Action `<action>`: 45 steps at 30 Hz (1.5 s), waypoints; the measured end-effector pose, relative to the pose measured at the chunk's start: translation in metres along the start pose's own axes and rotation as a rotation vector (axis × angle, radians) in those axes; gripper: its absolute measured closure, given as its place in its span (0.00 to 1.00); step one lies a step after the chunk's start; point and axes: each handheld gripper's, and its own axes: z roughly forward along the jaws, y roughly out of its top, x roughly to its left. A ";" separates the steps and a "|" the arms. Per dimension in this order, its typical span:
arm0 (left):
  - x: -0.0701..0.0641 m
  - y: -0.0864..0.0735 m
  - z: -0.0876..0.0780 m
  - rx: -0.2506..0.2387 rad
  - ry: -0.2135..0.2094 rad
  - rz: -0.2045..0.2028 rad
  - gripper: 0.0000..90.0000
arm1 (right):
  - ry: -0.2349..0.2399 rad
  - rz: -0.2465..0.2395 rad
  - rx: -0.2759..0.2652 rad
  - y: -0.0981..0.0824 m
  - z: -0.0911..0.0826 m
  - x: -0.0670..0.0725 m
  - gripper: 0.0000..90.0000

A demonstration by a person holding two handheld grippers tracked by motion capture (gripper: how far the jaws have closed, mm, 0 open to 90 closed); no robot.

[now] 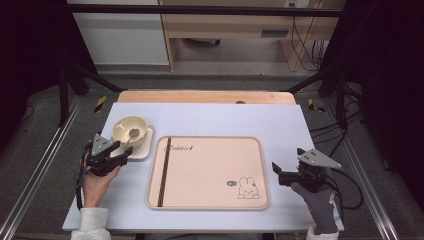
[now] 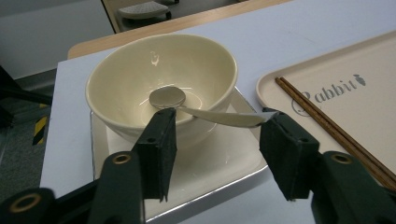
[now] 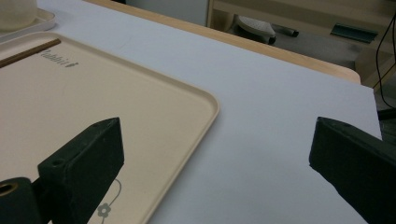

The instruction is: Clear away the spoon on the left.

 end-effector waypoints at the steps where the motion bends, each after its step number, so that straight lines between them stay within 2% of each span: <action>1: 0.000 0.000 0.000 0.000 0.001 0.001 0.56 | 0.000 -0.003 0.000 0.000 0.000 0.000 0.04; 6: -0.001 0.001 -0.001 -0.012 0.006 0.012 0.64 | 0.003 -0.005 0.007 0.000 0.002 0.001 0.04; 15: -0.003 0.003 -0.006 -0.050 0.026 -0.008 0.78 | -0.001 -0.009 0.008 -0.001 0.003 0.002 0.04; 21: -0.004 0.003 -0.006 -0.049 0.025 0.000 0.85 | -0.001 -0.007 0.012 -0.001 0.004 0.002 0.04; 34: -0.010 0.003 -0.004 -0.046 0.047 0.016 0.91 | -0.002 -0.019 0.027 -0.002 0.007 0.003 0.04; 45: -0.009 0.003 -0.007 -0.051 0.052 -0.003 0.98 | -0.004 -0.021 0.026 -0.002 0.007 0.002 0.04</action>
